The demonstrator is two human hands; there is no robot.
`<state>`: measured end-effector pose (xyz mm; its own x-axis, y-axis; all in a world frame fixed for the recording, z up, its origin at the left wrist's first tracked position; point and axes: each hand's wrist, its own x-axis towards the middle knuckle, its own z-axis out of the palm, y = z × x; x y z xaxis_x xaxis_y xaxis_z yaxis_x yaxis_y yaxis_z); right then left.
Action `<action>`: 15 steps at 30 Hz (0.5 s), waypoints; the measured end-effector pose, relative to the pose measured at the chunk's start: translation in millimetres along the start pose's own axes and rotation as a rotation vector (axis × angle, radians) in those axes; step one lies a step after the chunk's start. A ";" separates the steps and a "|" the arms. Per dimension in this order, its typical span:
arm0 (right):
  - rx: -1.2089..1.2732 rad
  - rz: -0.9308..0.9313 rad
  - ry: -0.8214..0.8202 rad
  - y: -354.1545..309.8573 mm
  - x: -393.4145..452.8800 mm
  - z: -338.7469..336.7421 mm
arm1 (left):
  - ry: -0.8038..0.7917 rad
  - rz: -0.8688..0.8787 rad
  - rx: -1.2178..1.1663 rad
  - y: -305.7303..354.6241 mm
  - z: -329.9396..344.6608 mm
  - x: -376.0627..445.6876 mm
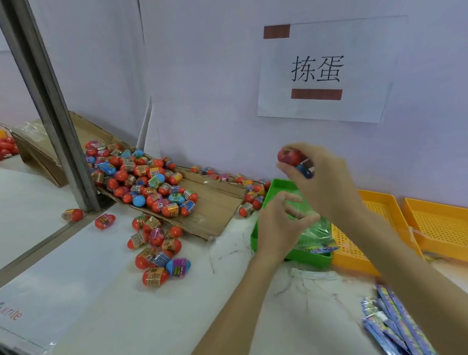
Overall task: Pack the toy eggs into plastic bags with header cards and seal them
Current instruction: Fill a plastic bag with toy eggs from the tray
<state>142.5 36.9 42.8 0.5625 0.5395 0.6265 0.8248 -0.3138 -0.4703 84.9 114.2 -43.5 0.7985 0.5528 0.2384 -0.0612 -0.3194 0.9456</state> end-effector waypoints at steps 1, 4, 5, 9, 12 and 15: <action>0.025 0.055 0.058 14.8 -15.4 -17.3 | 0.003 0.007 0.001 2.2 0.9 -1.1; 0.158 0.156 0.112 40.9 -70.0 -50.9 | -0.012 0.070 0.071 3.1 0.1 -3.3; 0.181 0.173 0.110 45.4 -85.1 -56.1 | -0.015 0.094 0.091 6.3 1.2 -4.9; 0.299 0.210 0.201 56.5 -119.2 -65.9 | -0.029 0.240 0.111 13.8 3.8 -7.6; 0.333 0.205 0.284 55.9 -119.1 -69.1 | -0.061 0.462 0.265 17.2 7.0 -10.8; 0.258 0.090 0.312 50.1 -118.3 -69.7 | -0.047 0.664 0.428 19.4 9.0 -13.8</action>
<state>121.3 -97.1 -11.6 0.6551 0.2434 0.7153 0.7522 -0.1210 -0.6477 78.1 93.4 -30.5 0.7008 0.1121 0.7045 -0.3060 -0.8448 0.4389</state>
